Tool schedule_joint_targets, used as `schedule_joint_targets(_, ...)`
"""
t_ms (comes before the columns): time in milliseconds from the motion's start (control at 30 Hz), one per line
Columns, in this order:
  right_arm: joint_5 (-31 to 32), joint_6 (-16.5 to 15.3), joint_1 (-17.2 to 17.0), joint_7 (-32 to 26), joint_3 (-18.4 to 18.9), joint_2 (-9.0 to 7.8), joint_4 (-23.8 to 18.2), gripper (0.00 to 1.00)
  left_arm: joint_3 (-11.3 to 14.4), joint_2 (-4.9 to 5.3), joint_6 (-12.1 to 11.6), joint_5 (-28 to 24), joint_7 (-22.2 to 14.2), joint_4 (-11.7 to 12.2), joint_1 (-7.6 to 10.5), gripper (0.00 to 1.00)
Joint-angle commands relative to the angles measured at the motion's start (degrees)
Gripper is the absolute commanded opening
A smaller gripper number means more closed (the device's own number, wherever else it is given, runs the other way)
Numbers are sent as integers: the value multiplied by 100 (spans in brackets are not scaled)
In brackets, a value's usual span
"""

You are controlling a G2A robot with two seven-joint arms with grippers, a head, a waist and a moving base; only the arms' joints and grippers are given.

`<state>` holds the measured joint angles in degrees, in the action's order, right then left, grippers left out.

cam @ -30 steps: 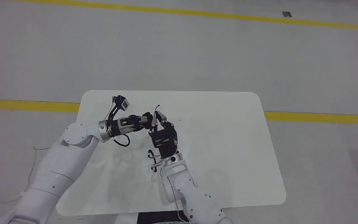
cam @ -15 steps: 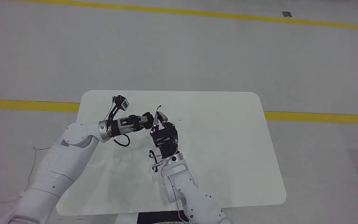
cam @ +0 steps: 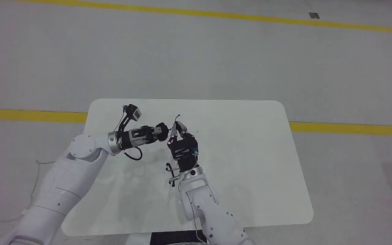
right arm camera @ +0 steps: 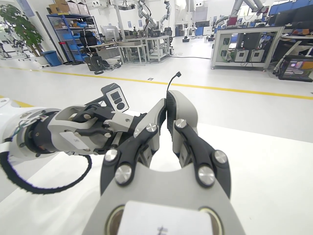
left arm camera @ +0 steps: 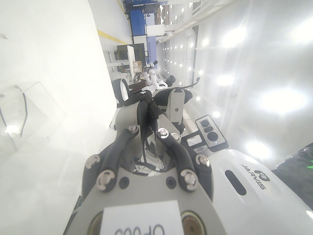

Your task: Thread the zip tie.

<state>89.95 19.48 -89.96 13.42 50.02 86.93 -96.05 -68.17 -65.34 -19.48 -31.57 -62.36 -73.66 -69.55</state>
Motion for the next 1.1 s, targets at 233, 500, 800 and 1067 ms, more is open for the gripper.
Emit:
schedule_joint_targets(233, -59, 0, -77, -152, -75, 72, -73, 0, 0, 0, 0, 0, 0, 0, 0, 0)
schedule_joint_targets(500, -116, 0, -70, -205, -96, 97, -18, 0, 0, 0, 0, 0, 0, 0, 0, 0)
schedule_joint_targets(800, -114, 0, -86, -252, -39, 114, 9, 0, 0, 0, 0, 0, 0, 0, 0, 0)
schedule_joint_targets(1067, -84, 0, -112, -277, 41, 144, 21, 0, 0, 0, 0, 0, 0, 0, 0, 0)
